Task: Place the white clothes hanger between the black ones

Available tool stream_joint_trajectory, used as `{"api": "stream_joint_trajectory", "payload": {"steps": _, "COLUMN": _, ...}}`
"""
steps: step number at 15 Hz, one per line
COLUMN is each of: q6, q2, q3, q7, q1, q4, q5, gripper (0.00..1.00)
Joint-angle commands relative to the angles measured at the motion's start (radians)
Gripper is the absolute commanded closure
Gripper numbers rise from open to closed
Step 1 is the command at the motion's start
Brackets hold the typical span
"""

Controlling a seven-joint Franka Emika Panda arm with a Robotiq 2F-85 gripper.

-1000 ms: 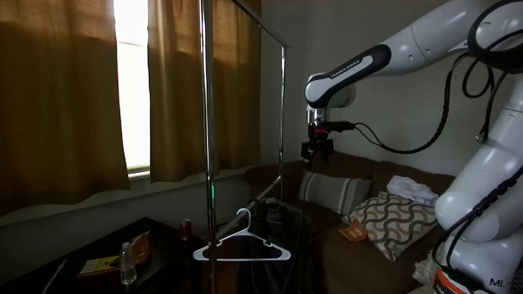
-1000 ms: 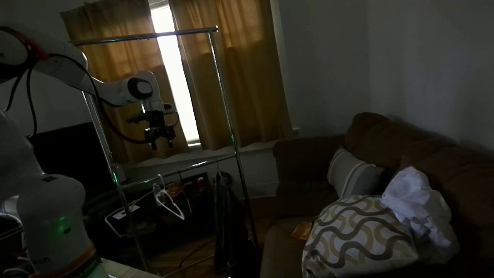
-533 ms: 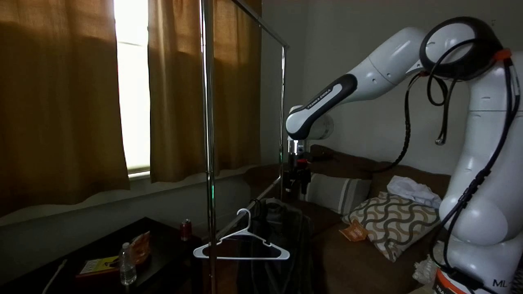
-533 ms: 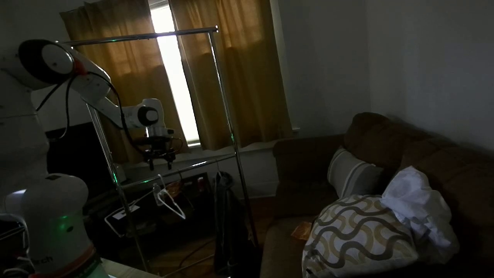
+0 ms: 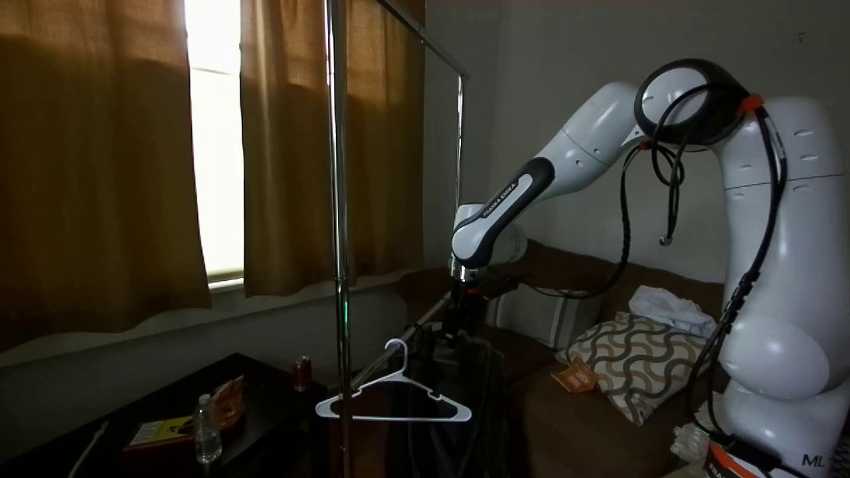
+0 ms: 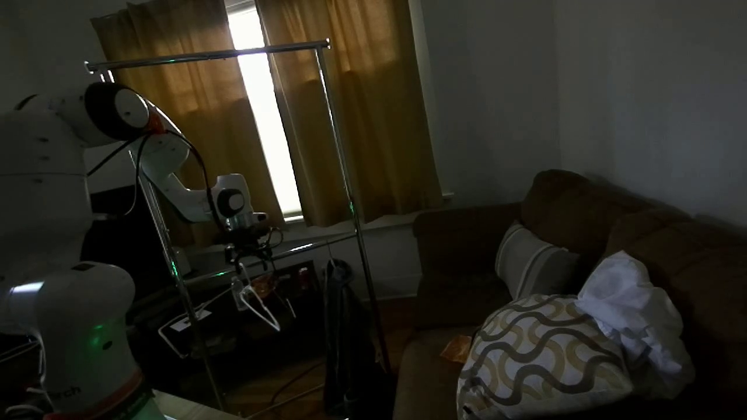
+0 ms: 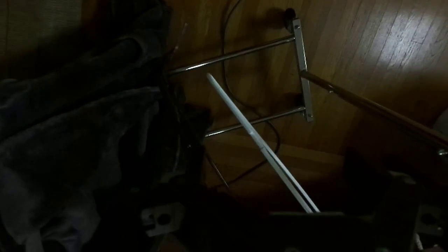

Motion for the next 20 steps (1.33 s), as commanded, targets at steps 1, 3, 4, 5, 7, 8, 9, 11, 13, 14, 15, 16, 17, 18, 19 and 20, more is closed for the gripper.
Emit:
{"api": "stream_joint_trajectory", "payload": {"steps": 1, "q6": -0.002, "q2": 0.000, "q3": 0.006, "q7": 0.000, "q1": -0.006, "q4": 0.004, "q5": -0.002, "gripper": 0.00}}
{"api": "stream_joint_trajectory", "payload": {"steps": 3, "q6": 0.069, "q2": 0.025, "q3": 0.025, "q7": -0.052, "q1": -0.020, "q4": 0.000, "q5": 0.061, "gripper": 0.00}}
{"api": "stream_joint_trajectory", "payload": {"steps": 4, "q6": 0.106, "q2": 0.031, "q3": 0.032, "q7": -0.071, "q1": -0.021, "q4": -0.003, "q5": 0.071, "gripper": 0.00}}
{"api": "stream_joint_trajectory", "payload": {"steps": 5, "q6": 0.141, "q2": 0.043, "q3": 0.052, "q7": -0.116, "q1": -0.031, "q4": -0.003, "q5": 0.126, "gripper": 0.00}}
{"api": "stream_joint_trajectory", "payload": {"steps": 7, "q6": 0.196, "q2": 0.069, "q3": 0.086, "q7": -0.185, "q1": -0.046, "q4": -0.003, "q5": 0.189, "gripper": 0.00}}
{"api": "stream_joint_trajectory", "payload": {"steps": 8, "q6": 0.212, "q2": 0.082, "q3": 0.111, "q7": -0.230, "q1": -0.059, "q4": -0.002, "q5": 0.229, "gripper": 0.00}}
{"api": "stream_joint_trajectory", "payload": {"steps": 9, "q6": 0.223, "q2": 0.095, "q3": 0.131, "q7": -0.265, "q1": -0.071, "q4": -0.004, "q5": 0.255, "gripper": 0.00}}
{"api": "stream_joint_trajectory", "payload": {"steps": 11, "q6": 0.242, "q2": 0.116, "q3": 0.160, "q7": -0.335, "q1": -0.093, "q4": -0.011, "q5": 0.274, "gripper": 0.00}}
{"api": "stream_joint_trajectory", "payload": {"steps": 13, "q6": 0.283, "q2": 0.141, "q3": 0.178, "q7": -0.396, "q1": -0.111, "q4": -0.018, "q5": 0.258, "gripper": 0.00}}
{"api": "stream_joint_trajectory", "payload": {"steps": 14, "q6": 0.309, "q2": 0.155, "q3": 0.194, "q7": -0.432, "q1": -0.127, "q4": -0.019, "q5": 0.262, "gripper": 0.00}}
{"api": "stream_joint_trajectory", "payload": {"steps": 15, "q6": 0.336, "q2": 0.168, "q3": 0.205, "q7": -0.457, "q1": -0.139, "q4": -0.020, "q5": 0.260, "gripper": 0.00}}
{"api": "stream_joint_trajectory", "payload": {"steps": 16, "q6": 0.373, "q2": 0.188, "q3": 0.224, "q7": -0.489, "q1": -0.158, "q4": -0.018, "q5": 0.268, "gripper": 0.00}}
{"api": "stream_joint_trajectory", "payload": {"steps": 17, "q6": 0.396, "q2": 0.209, "q3": 0.256, "q7": -0.521, "q1": -0.187, "q4": -0.012, "q5": 0.288, "gripper": 0.00}}
{"api": "stream_joint_trajectory", "payload": {"steps": 18, "q6": 0.419, "q2": 0.235, "q3": 0.287, "q7": -0.554, "q1": -0.214, "q4": -0.002, "q5": 0.296, "gripper": 0.00}}
{"api": "stream_joint_trajectory", "payload": {"steps": 19, "q6": 0.442, "q2": 0.258, "q3": 0.323, "q7": -0.588, "q1": -0.244, "q4": 0.003, "q5": 0.303, "gripper": 0.00}}
{"api": "stream_joint_trajectory", "payload": {"steps": 20, "q6": 0.458, "q2": 0.286, "q3": 0.363, "q7": -0.619, "q1": -0.280, "q4": 0.011, "q5": 0.311, "gripper": 0.00}}
